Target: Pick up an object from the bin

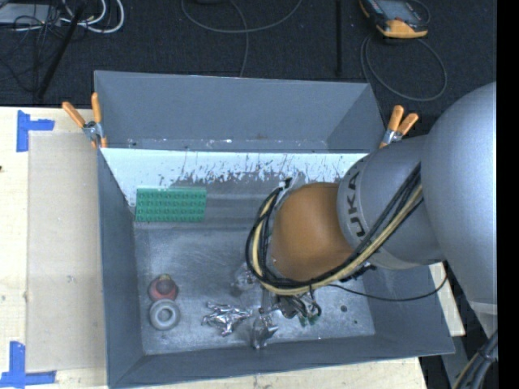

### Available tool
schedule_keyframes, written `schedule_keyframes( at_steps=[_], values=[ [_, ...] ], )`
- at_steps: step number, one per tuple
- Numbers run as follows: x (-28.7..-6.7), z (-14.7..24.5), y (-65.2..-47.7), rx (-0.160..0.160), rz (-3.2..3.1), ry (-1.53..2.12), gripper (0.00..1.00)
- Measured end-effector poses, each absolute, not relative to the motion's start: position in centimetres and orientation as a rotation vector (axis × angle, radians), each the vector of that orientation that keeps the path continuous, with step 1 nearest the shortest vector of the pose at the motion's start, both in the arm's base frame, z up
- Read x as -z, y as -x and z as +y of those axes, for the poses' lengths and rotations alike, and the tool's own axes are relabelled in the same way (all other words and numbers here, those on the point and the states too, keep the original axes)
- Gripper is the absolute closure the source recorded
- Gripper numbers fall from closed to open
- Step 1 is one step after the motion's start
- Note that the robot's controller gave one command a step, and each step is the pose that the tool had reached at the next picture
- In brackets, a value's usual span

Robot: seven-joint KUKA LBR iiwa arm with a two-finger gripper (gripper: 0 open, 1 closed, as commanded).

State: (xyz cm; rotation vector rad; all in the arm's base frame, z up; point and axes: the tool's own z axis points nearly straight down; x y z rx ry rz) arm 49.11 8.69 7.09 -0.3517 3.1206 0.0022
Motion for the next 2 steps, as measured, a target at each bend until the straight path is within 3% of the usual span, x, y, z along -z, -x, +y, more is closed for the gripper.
schedule_keyframes(
  at_steps=[1,2],
  values=[
    [-7.21,10.67,-48.49,0.003,3.094,0.486,0.0],
    [-7.18,10.73,-48.21,0.0,3.105,0.484,1.0]
  ],
)
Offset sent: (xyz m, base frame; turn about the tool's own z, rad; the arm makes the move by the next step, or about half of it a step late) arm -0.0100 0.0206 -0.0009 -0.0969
